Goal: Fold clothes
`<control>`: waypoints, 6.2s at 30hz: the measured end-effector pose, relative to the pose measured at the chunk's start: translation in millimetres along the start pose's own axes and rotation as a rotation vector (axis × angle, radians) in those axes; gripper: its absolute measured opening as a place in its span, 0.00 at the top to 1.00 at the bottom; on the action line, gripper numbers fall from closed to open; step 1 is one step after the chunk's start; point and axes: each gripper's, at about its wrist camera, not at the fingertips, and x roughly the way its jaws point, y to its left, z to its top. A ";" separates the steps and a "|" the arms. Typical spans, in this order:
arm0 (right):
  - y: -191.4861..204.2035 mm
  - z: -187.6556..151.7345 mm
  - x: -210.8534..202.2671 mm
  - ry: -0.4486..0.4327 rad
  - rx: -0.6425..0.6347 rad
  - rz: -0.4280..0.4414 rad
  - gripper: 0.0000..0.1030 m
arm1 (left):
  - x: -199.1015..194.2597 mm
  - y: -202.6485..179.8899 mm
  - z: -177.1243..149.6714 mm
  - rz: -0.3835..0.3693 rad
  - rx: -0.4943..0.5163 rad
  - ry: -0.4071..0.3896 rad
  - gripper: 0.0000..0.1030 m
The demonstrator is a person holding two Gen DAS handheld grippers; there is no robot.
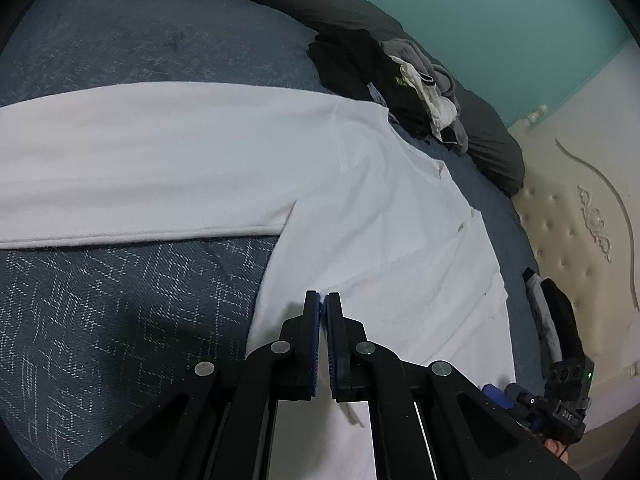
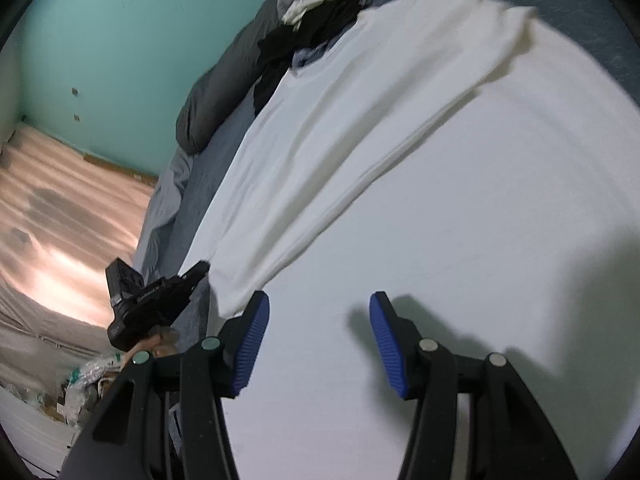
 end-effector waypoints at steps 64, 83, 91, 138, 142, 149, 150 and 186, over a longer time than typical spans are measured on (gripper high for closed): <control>22.3 7.1 21.9 -0.031 0.070 -0.087 0.66 | 9.5 -29.1 -39.2 -0.064 0.004 0.150 0.63; -37.0 34.9 -60.3 -0.158 0.096 -0.211 0.65 | -4.4 -26.6 -49.0 -0.100 0.047 0.182 0.97; -65.4 78.3 -88.7 -0.243 0.111 -0.269 0.51 | 1.8 -18.7 -45.4 -0.053 0.030 0.199 0.93; -166.6 153.2 -111.4 -0.348 0.280 -0.113 0.95 | 23.9 -7.8 1.0 0.041 0.023 0.073 0.94; -173.9 157.7 -116.7 -0.360 0.324 -0.098 0.70 | 24.8 -7.8 -0.1 0.044 0.025 0.077 0.94; -169.9 171.6 -102.5 -0.298 0.275 -0.187 0.74 | 25.7 -8.9 -0.8 0.050 0.032 0.081 0.94; -169.0 172.0 -100.2 -0.291 0.267 -0.202 0.90 | 25.9 -9.2 -1.0 0.051 0.033 0.081 0.94; -86.3 348.9 4.0 -0.072 -0.159 -0.591 0.64 | 31.1 -7.1 -9.3 0.059 0.077 0.103 0.94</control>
